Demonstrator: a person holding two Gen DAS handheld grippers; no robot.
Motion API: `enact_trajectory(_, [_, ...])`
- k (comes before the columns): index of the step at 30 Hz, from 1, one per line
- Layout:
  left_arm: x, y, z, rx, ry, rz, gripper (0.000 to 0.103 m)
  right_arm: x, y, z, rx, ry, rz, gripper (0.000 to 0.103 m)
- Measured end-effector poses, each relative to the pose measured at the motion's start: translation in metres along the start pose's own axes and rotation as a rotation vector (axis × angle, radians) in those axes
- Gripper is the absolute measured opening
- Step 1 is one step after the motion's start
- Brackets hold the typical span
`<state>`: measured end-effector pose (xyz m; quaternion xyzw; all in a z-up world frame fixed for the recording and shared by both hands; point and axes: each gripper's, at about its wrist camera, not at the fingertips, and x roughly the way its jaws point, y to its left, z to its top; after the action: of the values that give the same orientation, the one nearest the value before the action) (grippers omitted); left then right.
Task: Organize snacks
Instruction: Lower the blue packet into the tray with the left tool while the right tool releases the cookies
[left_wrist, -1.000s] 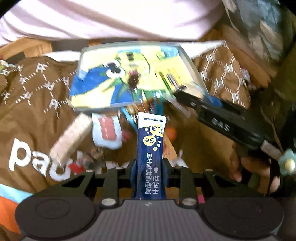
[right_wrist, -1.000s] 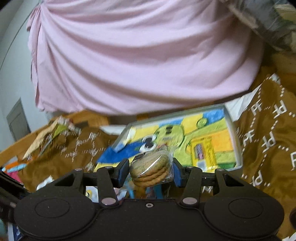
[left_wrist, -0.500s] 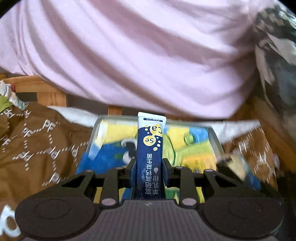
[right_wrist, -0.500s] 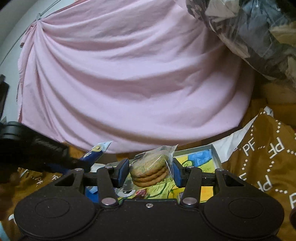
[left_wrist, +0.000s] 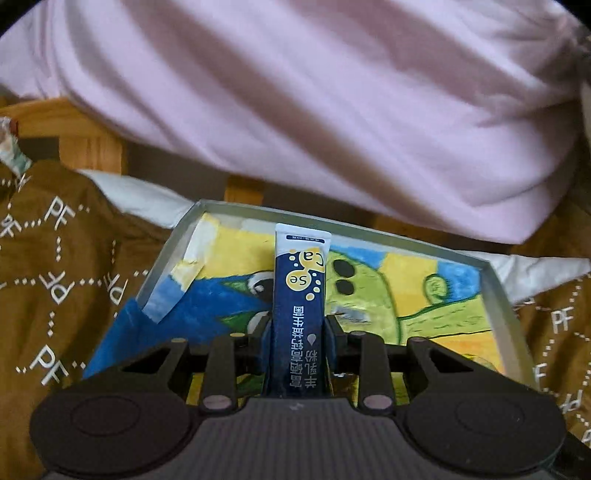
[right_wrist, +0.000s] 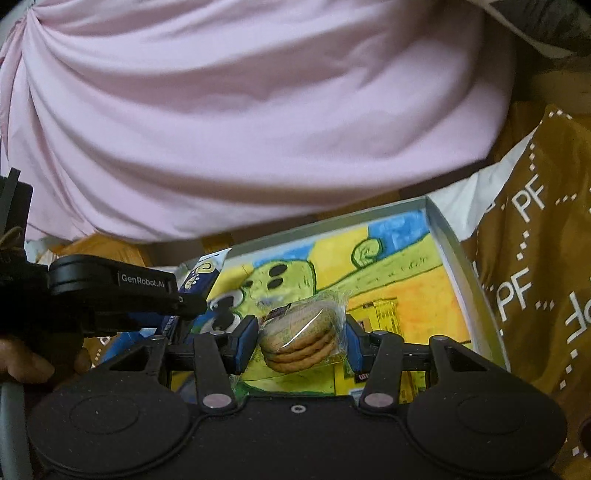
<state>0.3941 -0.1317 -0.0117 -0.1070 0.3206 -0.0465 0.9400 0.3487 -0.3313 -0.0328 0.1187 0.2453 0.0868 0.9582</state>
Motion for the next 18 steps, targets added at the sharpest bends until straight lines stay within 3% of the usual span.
enact_trajectory(11, [0.015,0.01,-0.015,0.015,0.05,0.046,0.035,0.014,0.011,-0.009,-0.064,0.057,-0.011,0.052])
enact_trajectory(16, [0.015,0.014,-0.018,-0.009,0.076,0.037,0.04,0.013,0.011,-0.008,-0.065,0.052,-0.016,0.066])
enact_trajectory(18, [0.013,0.018,-0.015,-0.044,0.092,0.017,0.049,0.01,0.011,-0.007,-0.067,0.042,-0.023,0.073])
